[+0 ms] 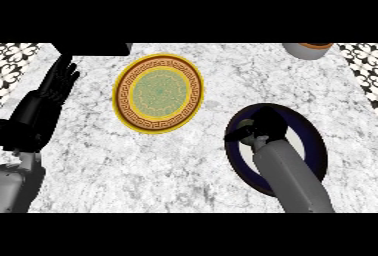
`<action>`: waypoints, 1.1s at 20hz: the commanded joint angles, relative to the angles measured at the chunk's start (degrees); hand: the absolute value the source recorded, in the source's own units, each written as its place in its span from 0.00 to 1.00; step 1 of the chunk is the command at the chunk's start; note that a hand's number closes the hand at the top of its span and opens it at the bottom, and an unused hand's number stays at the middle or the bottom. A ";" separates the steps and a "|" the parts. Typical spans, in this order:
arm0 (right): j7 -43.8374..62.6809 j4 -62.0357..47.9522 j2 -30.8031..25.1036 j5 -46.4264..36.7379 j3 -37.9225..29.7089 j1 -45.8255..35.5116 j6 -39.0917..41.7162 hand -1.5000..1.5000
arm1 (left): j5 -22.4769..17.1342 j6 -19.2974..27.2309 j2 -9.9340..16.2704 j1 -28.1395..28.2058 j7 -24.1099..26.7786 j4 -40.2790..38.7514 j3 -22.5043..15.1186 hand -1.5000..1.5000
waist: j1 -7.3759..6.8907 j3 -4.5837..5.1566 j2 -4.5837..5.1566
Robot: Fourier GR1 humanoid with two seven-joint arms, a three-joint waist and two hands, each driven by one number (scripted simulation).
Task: Pick the squash from the plate and place it in the plate
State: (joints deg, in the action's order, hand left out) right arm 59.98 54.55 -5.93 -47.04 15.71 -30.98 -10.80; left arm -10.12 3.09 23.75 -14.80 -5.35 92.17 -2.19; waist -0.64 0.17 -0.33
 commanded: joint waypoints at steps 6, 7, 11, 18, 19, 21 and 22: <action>-38.13 -1.93 -17.13 0.37 7.76 -8.95 14.91 1.00 | 0.12 -0.58 -1.51 -3.15 0.32 0.27 -1.80 0.50 | -3.90 -0.56 2.91; -42.34 -2.55 -19.44 0.41 7.45 -10.09 14.69 1.00 | -0.10 -1.05 -1.40 -2.59 0.54 0.25 -1.83 0.50 | -4.37 -0.53 2.89; -58.67 -5.56 -25.27 2.18 5.07 -13.45 11.44 1.00 | -0.27 -0.80 -1.99 -3.13 0.42 0.12 -1.82 0.50 | -4.55 -0.63 3.04; -82.69 -12.78 -26.13 11.39 -2.14 -20.55 11.93 1.00 | 0.46 -0.81 -2.55 -4.44 -0.53 -0.11 -2.77 0.50 | -4.38 -0.58 2.52; -85.47 -13.94 -25.40 11.82 -2.37 -21.37 11.90 1.00 | 0.08 -1.60 -1.99 -2.81 0.99 -0.53 -1.99 0.50 | -4.55 -0.45 2.30; -91.73 -14.95 -22.99 15.34 -4.32 -21.03 12.10 1.00 | 0.00 -1.08 -2.56 -3.47 -0.32 -0.76 -2.16 0.50 | -3.90 -0.49 2.21; -93.91 -15.77 -23.85 17.55 -5.98 -23.35 15.57 1.00 | 0.83 -0.84 -1.90 -3.03 1.36 -1.56 -1.24 0.50 | -3.49 -0.39 1.93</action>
State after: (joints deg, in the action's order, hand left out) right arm -23.56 41.57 -30.60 -34.76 13.37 -51.21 2.25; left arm -10.03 1.88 21.89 -18.15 -4.95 91.49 -3.83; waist -4.68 -0.30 1.93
